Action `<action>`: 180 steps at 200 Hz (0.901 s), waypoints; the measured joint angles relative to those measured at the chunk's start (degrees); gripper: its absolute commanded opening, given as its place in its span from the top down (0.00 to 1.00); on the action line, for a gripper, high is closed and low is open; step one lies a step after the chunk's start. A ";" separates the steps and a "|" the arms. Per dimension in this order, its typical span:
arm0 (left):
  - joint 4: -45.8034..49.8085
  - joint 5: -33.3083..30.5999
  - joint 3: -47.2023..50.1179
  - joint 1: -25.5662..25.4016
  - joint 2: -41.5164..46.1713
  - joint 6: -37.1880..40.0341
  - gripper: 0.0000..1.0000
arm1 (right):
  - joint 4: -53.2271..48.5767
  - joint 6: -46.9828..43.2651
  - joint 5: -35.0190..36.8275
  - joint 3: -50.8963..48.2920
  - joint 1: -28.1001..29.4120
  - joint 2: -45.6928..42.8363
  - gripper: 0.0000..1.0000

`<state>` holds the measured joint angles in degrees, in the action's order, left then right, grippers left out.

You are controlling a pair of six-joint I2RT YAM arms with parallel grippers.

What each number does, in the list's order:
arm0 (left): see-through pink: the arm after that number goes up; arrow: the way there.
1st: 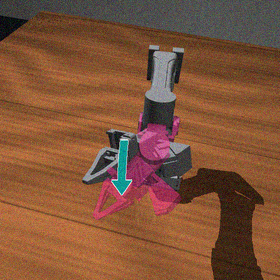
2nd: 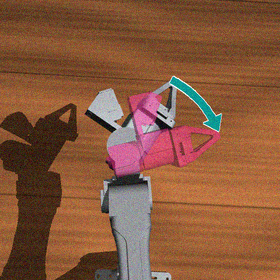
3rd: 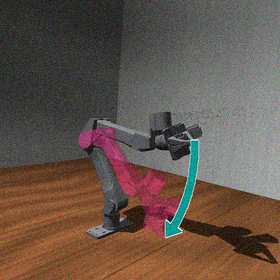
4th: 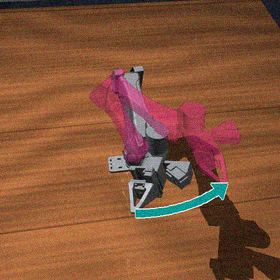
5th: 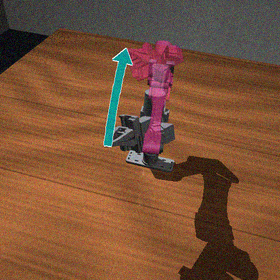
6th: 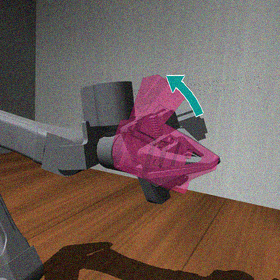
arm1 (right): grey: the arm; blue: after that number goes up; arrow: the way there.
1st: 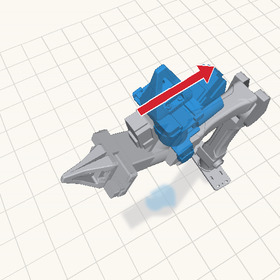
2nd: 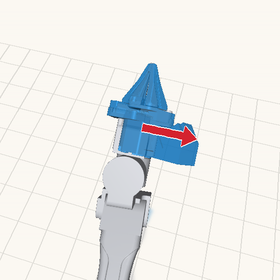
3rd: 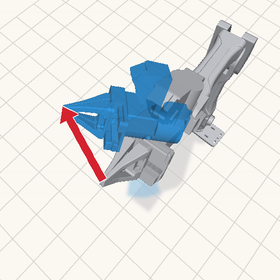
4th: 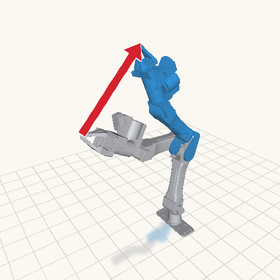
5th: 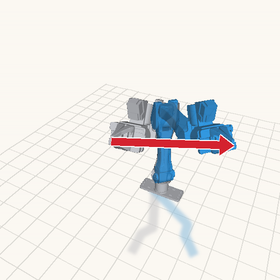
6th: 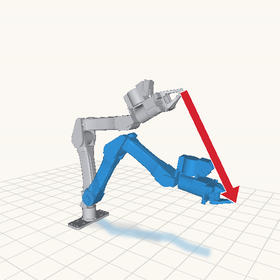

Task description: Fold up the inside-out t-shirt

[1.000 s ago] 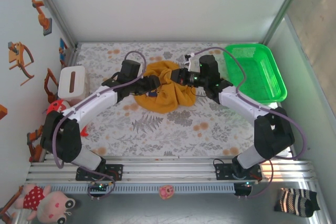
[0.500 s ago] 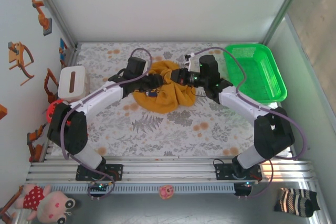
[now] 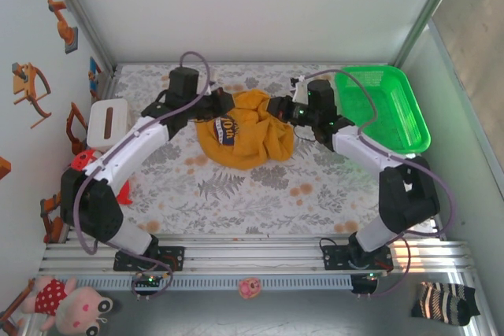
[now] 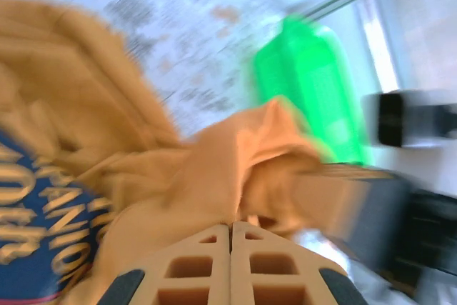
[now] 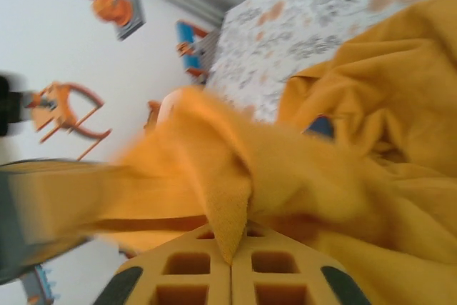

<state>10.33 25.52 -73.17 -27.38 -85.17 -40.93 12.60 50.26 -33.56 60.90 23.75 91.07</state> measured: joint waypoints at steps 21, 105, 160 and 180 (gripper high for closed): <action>-8.35 6.54 1.97 3.54 3.74 -2.73 1.00 | -2.69 0.17 2.45 0.00 -0.87 1.73 0.61; -20.28 19.08 3.98 5.29 2.56 -6.27 1.00 | -22.45 -10.95 11.02 7.26 4.81 -10.91 0.44; -21.86 21.75 6.12 5.29 2.58 -6.43 1.00 | -27.21 -17.22 12.41 16.26 6.47 -3.65 0.31; -21.88 22.12 6.86 5.29 2.58 -6.45 1.00 | -28.24 -18.47 12.35 18.97 6.99 0.42 0.30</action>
<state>-11.55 47.64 -66.30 -22.09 -82.59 -47.37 -15.64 31.79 -21.21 79.88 30.74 91.48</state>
